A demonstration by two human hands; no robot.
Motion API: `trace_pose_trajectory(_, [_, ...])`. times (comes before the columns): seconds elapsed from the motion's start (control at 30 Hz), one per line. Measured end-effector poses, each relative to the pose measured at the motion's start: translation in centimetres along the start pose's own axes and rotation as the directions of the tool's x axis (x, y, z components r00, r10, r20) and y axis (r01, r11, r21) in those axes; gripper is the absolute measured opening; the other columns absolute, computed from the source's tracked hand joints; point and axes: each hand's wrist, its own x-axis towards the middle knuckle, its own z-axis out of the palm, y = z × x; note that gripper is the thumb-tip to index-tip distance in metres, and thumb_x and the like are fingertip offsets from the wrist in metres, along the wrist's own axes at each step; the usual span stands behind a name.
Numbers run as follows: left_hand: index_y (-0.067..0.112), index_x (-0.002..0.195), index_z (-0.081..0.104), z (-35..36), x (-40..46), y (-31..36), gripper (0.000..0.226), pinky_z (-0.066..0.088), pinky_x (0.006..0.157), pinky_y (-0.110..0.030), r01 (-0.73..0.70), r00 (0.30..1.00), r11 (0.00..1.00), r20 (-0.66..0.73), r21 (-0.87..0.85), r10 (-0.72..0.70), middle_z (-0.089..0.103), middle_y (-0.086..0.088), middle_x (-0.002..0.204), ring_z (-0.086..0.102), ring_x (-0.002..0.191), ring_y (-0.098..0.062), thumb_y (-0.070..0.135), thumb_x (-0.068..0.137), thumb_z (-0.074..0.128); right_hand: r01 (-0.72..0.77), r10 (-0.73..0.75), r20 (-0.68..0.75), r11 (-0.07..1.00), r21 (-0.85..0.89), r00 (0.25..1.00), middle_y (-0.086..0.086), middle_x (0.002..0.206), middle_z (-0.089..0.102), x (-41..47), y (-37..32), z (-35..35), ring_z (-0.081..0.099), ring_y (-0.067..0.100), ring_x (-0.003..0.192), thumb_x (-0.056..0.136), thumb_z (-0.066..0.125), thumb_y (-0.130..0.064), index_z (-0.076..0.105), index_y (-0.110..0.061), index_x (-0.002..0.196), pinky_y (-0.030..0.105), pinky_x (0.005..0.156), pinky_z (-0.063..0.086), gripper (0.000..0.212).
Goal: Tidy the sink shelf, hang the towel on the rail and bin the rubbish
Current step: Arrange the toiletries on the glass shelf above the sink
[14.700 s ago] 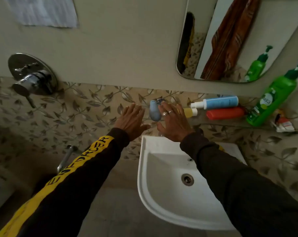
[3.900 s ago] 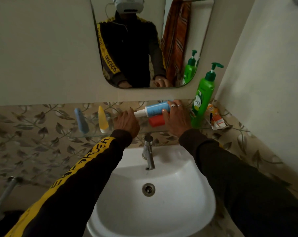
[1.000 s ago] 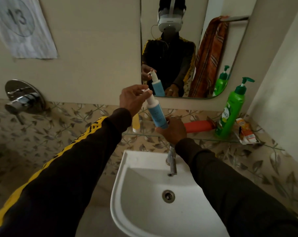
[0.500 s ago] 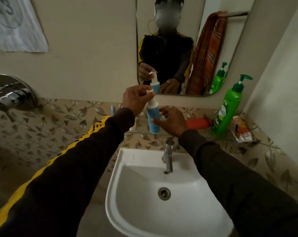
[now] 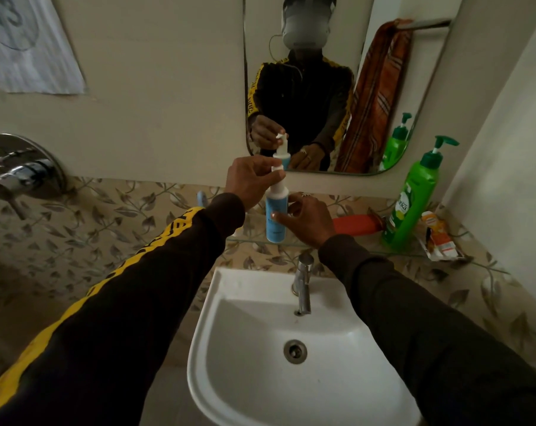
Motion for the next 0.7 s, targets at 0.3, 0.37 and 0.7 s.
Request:
trace_pose_trajectory(0.3, [0.013, 0.109, 0.073, 0.1, 0.5, -0.3, 0.028, 0.05, 0.073, -0.006, 0.015, 1.0, 0.999, 0.001, -0.038, -0.015, 0.072, 0.003, 0.092, 0.063, 0.077, 0.01, 0.02, 0.082, 0.077, 0.0, 0.002, -0.051, 0.999, 0.042, 0.999, -0.011, 0.088, 0.063, 0.3, 0.2, 0.6, 0.056, 0.001, 0.073, 0.083, 0.078, -0.046, 0.068, -0.018, 0.117, 0.015, 0.062, 0.04, 0.044])
trace_pose_trajectory(0.37, [0.013, 0.11, 0.073, 0.3, 0.6, -0.2, 0.028, 0.051, 0.077, -0.009, 0.019, 1.0, 0.999, 0.015, -0.038, -0.019, 0.073, -0.001, 0.097, 0.065, 0.081, 0.004, 0.02, 0.083, 0.076, 0.001, 0.002, -0.054, 0.999, 0.055, 0.999, -0.013, 0.084, 0.06, 0.4, 0.3, 0.7, 0.054, -0.003, 0.071, 0.083, 0.078, -0.044, 0.068, -0.018, 0.116, 0.015, 0.062, 0.039, 0.043])
trace_pose_trajectory(0.7, [0.011, 0.115, 0.069, 0.3, 0.8, -0.6, 0.03, 0.054, 0.081, -0.016, 0.013, 0.999, 0.999, 0.03, -0.03, -0.012, 0.072, -0.003, 0.101, 0.067, 0.088, -0.005, 0.019, 0.087, 0.072, -0.032, 0.033, -0.019, 0.997, 0.066, 0.999, 0.005, 0.108, 0.072, 0.4, 0.5, 1.5, 0.065, 0.016, 0.09, 0.085, 0.077, -0.045, 0.066, -0.014, 0.118, 0.035, 0.081, 0.054, 0.047])
